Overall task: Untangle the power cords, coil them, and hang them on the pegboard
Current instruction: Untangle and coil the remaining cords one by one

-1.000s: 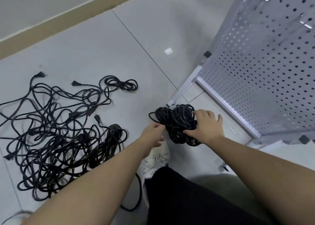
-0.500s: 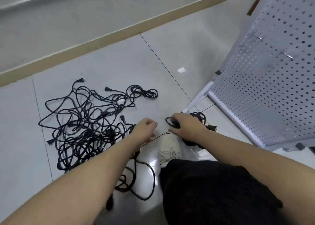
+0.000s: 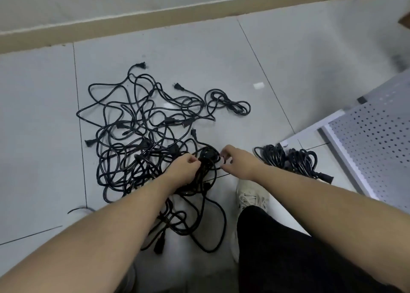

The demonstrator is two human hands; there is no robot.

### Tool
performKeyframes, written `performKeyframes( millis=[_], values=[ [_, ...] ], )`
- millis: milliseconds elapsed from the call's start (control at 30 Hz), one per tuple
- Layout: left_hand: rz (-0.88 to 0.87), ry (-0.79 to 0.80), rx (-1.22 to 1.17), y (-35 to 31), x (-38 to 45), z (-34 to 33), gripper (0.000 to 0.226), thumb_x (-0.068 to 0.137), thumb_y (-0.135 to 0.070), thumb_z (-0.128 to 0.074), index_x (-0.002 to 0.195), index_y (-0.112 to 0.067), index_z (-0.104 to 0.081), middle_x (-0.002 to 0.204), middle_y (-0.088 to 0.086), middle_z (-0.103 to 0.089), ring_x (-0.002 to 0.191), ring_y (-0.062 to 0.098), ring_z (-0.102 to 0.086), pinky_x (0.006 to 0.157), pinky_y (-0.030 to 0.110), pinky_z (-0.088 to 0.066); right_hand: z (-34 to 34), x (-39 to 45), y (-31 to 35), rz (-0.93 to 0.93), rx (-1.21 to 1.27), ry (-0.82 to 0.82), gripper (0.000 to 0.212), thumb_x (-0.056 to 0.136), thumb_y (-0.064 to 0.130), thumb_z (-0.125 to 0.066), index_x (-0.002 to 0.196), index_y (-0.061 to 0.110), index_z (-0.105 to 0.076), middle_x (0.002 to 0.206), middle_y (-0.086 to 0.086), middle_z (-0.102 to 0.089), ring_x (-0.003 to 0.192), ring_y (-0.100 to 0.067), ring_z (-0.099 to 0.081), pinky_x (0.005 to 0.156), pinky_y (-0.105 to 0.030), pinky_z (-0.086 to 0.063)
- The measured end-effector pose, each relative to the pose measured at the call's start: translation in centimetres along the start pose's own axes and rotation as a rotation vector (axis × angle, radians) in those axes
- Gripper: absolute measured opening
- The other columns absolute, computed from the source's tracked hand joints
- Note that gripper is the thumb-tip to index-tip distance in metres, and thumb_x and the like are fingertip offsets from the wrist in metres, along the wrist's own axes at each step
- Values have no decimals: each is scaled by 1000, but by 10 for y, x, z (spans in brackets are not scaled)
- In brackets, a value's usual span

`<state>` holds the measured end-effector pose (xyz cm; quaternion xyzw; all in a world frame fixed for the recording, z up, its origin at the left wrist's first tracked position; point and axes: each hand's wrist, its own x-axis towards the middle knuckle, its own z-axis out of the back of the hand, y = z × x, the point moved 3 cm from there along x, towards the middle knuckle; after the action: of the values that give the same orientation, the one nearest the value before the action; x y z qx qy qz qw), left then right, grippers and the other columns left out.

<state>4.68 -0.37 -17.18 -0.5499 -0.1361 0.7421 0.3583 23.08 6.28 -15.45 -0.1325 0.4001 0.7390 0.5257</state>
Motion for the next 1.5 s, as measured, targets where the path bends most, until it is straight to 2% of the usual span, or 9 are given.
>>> performKeyframes(
  millis=[233,367,533,700,800,900,1100,1367,1500],
  values=[
    [-30,24,78,27,37,-8,10,97,-32,-57,101,-25,-63,93,-4,-67,83,18,-63,84,37,-54,-29,57,1,-187,208,-52,57,92,30,-70,140,13,-45,126,-6,-55,115,-28,-58,88,-30,-45],
    [-69,20,90,23,40,-4,32,99,-31,-59,129,-23,-50,121,0,-60,105,22,-61,97,42,-52,-27,61,3,-76,54,1,18,104,34,-51,95,22,-61,84,3,-62,93,-24,-61,73,-30,-40],
    [-535,-337,474,-10,0,26,52,101,-42,-45,149,-20,-42,151,6,-38,133,26,-46,110,46,-41,11,22,30,101,147,-74,24,108,37,-42,100,21,-59,83,3,-69,85,-20,-65,76,-30,-48],
    [-841,-316,725,-72,-66,55,51,106,-39,-25,150,-19,-41,151,2,-51,148,18,-36,128,45,-12,71,-44,89,306,167,-115,16,109,32,-42,112,42,-54,67,37,-60,71,13,-58,72,-8,-41],
    [-829,-242,627,-96,-115,82,38,106,-39,-24,120,-23,-55,107,-4,-66,108,20,-61,103,43,-44,94,-84,120,408,122,-125,19,108,34,-44,99,36,-61,73,34,-58,77,18,-54,79,-16,-37],
    [-799,-244,541,-105,-167,103,28,109,-37,-29,96,-22,-49,84,-7,-55,80,15,-54,77,42,-45,114,-123,144,399,102,-49,36,103,47,-51,76,25,-57,65,15,-57,56,3,-50,65,-21,-41],
    [-877,-374,531,-101,-258,139,21,109,-37,-33,92,-30,-44,80,-9,-53,75,12,-52,70,37,-42,122,-176,166,338,142,199,34,98,40,-60,75,16,-55,59,0,-62,86,-15,-74,102,-34,-46],
    [-751,-503,558,-60,-325,178,28,109,-41,-35,91,-23,-47,75,-6,-56,71,15,-53,73,41,-45,111,-226,195,308,113,284,36,102,44,-50,74,21,-51,94,-1,-78,87,-5,-68,97,-37,-40],
    [-708,-504,344,-49,-345,196,36,105,-47,-48,75,-28,-47,57,-10,-47,54,11,-42,57,30,-40,95,-234,217,388,243,134,43,102,53,-51,78,18,-47,67,-2,-57,63,-17,-54,75,-34,-53]
  ],
)
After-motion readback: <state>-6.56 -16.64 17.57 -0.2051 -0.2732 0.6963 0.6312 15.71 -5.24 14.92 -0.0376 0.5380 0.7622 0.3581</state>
